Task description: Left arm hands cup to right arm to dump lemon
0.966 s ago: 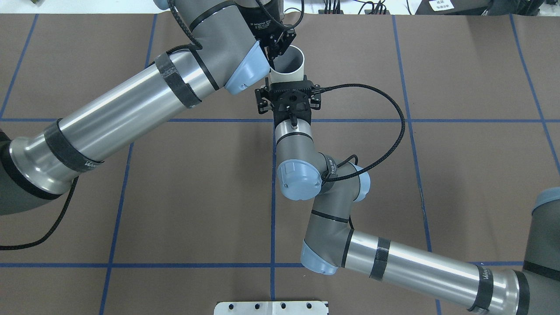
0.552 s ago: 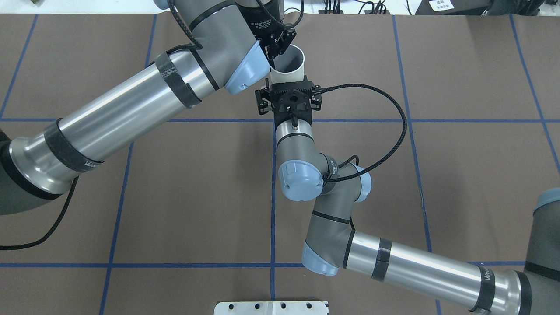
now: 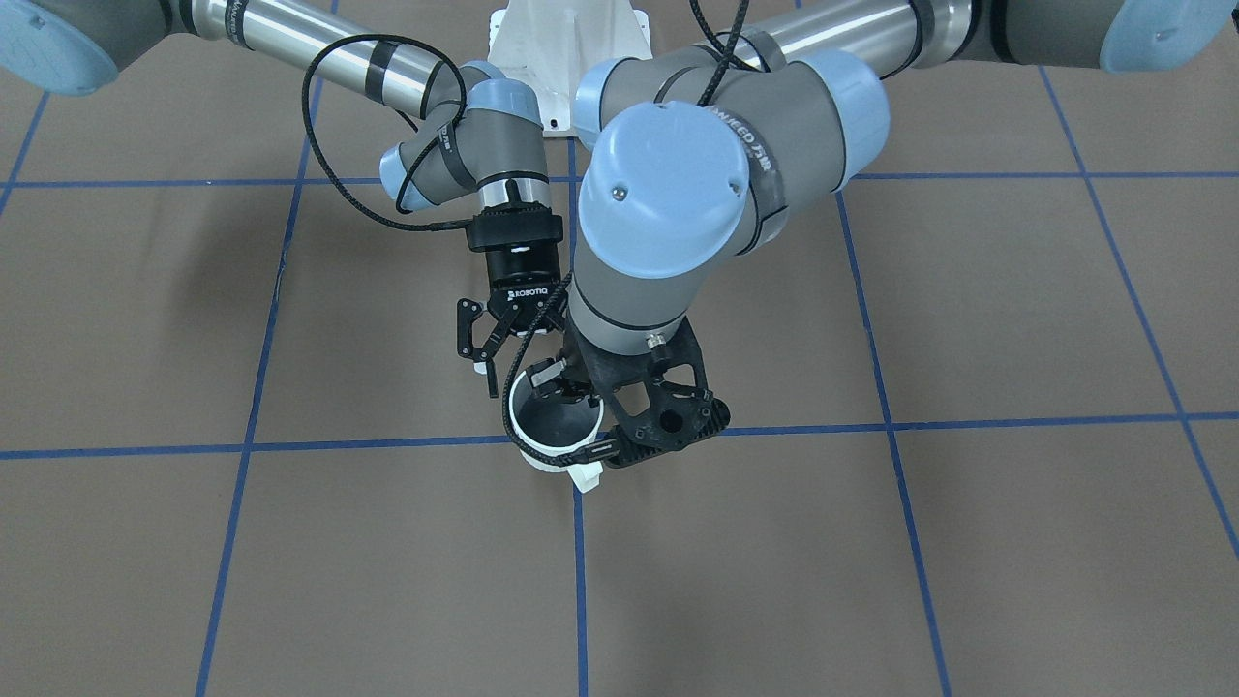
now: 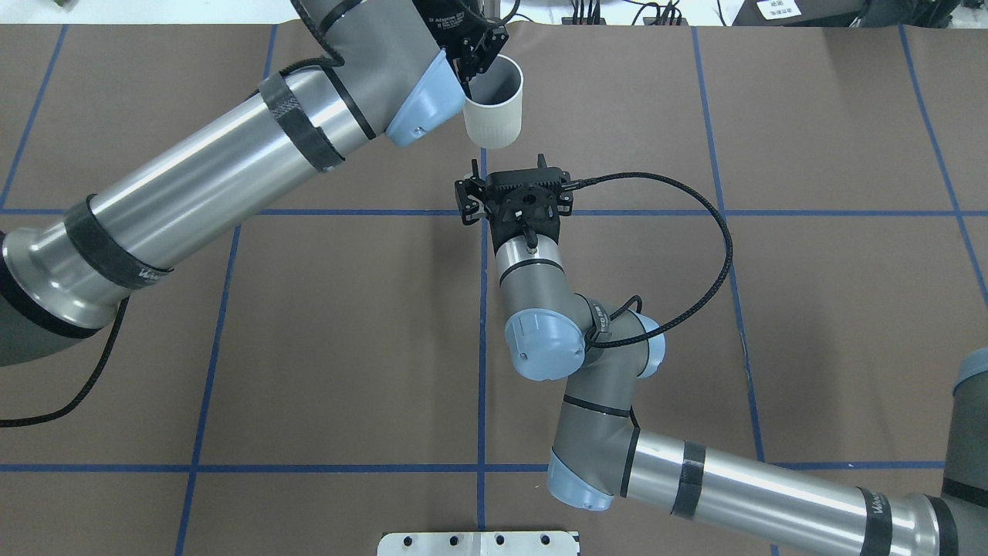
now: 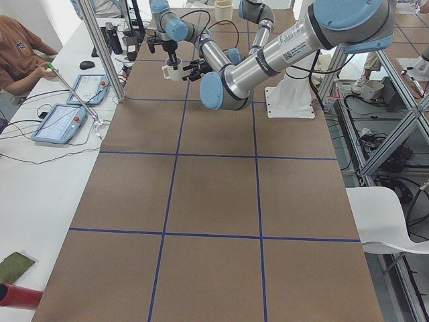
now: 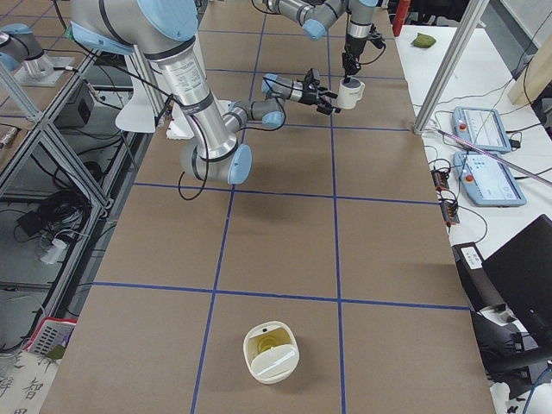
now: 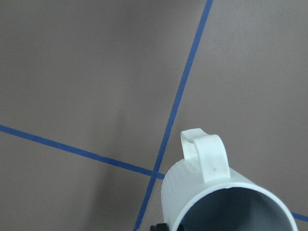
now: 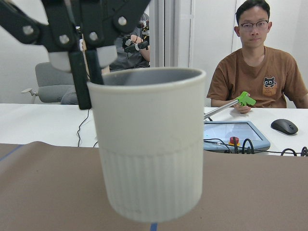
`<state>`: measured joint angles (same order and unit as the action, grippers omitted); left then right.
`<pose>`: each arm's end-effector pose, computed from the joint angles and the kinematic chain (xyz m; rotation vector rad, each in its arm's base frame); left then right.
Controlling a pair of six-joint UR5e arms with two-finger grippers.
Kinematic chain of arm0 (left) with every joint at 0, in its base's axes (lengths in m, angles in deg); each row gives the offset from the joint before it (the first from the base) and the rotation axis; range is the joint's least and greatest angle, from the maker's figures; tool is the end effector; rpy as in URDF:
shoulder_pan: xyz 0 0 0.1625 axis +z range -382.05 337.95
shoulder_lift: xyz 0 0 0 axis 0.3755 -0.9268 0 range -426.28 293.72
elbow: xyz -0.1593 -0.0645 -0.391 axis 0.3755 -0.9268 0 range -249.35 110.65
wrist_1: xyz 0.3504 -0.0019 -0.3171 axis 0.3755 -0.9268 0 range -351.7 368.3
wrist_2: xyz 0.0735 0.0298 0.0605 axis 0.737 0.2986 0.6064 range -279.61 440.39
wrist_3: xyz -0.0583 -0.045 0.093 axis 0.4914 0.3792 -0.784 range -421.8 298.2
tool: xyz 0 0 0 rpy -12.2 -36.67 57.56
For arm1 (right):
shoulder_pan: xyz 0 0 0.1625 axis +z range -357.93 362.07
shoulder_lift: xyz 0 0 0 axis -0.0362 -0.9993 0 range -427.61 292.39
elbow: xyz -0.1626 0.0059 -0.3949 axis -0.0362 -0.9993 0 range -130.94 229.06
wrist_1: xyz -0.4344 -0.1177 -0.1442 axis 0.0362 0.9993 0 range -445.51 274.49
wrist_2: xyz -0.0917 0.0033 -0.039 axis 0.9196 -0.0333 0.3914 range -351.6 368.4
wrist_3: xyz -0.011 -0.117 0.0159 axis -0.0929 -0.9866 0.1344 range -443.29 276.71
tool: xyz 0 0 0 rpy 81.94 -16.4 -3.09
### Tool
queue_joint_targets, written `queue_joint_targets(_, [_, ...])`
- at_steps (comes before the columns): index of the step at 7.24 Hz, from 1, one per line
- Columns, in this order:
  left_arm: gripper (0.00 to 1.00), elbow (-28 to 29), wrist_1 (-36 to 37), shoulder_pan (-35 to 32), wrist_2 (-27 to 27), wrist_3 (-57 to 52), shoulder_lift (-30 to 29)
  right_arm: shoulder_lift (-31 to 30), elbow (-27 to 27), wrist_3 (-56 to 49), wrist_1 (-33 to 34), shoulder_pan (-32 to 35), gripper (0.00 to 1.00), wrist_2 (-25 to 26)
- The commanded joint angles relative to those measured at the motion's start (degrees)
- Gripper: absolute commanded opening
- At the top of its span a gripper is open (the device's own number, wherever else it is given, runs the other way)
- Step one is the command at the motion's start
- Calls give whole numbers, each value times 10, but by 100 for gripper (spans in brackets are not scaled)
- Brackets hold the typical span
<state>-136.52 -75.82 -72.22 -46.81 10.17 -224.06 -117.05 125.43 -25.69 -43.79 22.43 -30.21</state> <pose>0.4993 -0.6946 0.0141 -0.1481 0.8956 -0.3008 -0.6517 -0.4829 0.2042 1.2119 -0.7465 0.4133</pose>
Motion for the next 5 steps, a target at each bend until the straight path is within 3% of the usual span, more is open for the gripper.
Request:
queue_joint_targets(1, [0, -1, 0, -32, -4, -4, -1, -9, 1, -1, -14, -8, 100, -1])
queue_joint_targets(3, [0, -6, 1, -57, -6, -27, 4, -24, 29, -3, -14, 6, 100, -32])
queue_joint_targets(5, [0, -101, -1, -83, -36, -102, 109, -36, 30, -6, -16, 64, 100, -130])
